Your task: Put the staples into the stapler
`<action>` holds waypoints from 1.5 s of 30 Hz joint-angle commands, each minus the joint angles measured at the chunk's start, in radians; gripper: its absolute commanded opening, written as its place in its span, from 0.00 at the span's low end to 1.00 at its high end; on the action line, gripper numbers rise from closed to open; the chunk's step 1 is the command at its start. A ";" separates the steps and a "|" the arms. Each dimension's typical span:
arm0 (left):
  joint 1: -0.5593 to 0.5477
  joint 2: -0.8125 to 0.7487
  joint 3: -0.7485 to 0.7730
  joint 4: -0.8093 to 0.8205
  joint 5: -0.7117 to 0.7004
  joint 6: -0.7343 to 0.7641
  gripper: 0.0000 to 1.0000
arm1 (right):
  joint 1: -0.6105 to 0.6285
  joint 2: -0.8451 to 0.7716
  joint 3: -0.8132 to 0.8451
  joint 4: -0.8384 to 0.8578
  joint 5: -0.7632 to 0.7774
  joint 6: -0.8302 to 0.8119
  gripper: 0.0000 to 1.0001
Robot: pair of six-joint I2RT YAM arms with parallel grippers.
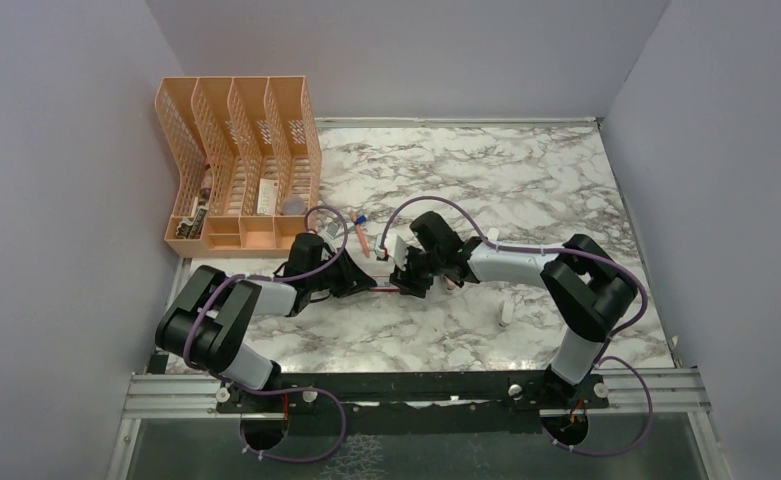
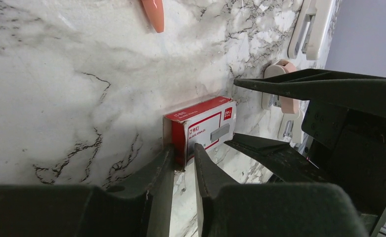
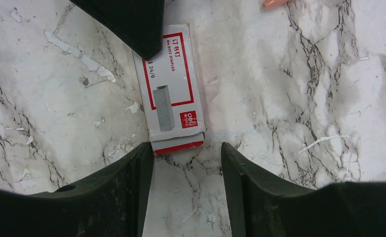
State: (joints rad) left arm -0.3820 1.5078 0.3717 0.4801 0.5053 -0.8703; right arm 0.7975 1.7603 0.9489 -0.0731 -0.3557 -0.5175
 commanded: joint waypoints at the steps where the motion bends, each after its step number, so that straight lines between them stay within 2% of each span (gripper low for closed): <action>1: -0.003 0.014 0.012 0.034 0.004 0.025 0.20 | 0.003 0.026 0.024 0.002 0.005 -0.039 0.56; 11: 0.028 0.007 0.002 0.034 0.019 0.052 0.11 | 0.004 0.035 0.024 0.005 0.006 -0.050 0.47; 15: 0.041 0.007 -0.006 0.034 0.020 0.057 0.04 | 0.003 0.041 0.033 -0.018 0.006 -0.056 0.43; 23: 0.068 -0.018 -0.031 0.032 0.024 0.069 0.03 | 0.004 0.056 0.041 -0.032 0.016 -0.059 0.39; 34: 0.140 -0.107 -0.093 -0.002 0.011 0.068 0.03 | 0.005 0.034 0.034 -0.035 0.043 -0.070 0.39; 40: 0.204 -0.198 -0.088 -0.153 -0.049 0.091 0.03 | 0.004 0.027 0.031 -0.034 0.068 -0.065 0.40; 45: 0.221 -0.293 0.042 -0.483 -0.185 0.187 0.07 | 0.004 0.009 0.019 -0.011 0.100 -0.037 0.46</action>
State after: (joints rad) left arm -0.1745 1.2881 0.3016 0.2825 0.4656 -0.7837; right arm 0.7994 1.7855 0.9787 -0.0715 -0.3325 -0.5648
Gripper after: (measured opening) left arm 0.050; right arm 0.440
